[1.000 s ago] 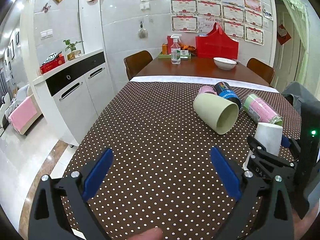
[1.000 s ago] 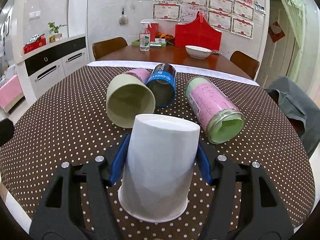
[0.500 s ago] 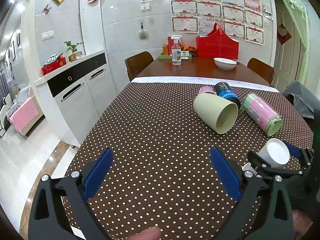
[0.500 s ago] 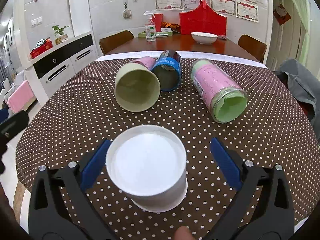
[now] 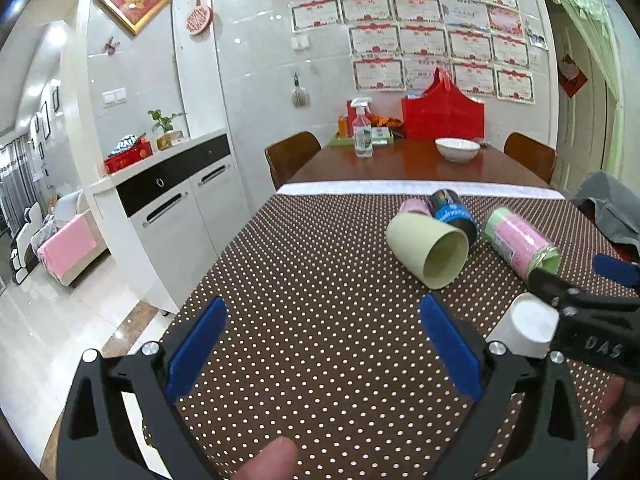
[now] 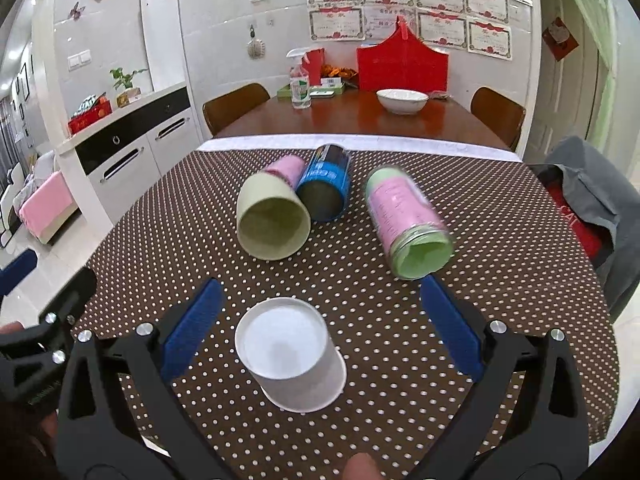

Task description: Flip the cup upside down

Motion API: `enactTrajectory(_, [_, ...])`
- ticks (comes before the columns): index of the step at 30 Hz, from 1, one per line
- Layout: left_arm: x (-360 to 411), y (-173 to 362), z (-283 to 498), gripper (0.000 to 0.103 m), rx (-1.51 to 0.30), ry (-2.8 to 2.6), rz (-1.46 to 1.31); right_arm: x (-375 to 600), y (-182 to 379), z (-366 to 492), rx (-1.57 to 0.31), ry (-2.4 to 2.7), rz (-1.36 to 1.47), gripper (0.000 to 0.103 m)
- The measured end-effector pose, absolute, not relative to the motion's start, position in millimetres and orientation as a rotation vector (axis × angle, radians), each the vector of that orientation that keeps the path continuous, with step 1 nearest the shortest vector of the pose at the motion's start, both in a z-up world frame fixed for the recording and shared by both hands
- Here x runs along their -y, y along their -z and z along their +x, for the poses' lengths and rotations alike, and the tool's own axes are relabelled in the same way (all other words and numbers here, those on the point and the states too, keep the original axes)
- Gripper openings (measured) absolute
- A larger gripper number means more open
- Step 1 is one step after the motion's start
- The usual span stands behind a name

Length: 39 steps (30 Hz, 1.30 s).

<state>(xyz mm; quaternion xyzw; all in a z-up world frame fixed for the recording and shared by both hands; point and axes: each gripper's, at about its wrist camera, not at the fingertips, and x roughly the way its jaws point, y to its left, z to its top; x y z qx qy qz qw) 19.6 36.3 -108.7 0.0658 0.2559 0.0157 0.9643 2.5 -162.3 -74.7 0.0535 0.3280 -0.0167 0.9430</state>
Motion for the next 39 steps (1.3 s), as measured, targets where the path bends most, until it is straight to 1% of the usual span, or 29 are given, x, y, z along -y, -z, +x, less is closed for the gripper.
enactTrajectory(7, [-28,82,-4,0.096,-0.425,-0.030,0.116,175,44,-27,-0.567,0.056,0.104,0.097])
enactTrajectory(14, [-17,64,-28,0.096,-0.357,-0.033,0.123,175,30,-64,-0.451,0.100,0.048,0.097])
enactTrajectory(20, [-5,65,-42,0.096,-0.336,-0.009,0.149,174,24,-79,-0.411,0.108,0.041,0.097])
enactTrajectory(39, [-23,52,-82,0.096,-0.267,-0.010,0.096,168,8,-122,-0.320,0.102,0.057,0.097])
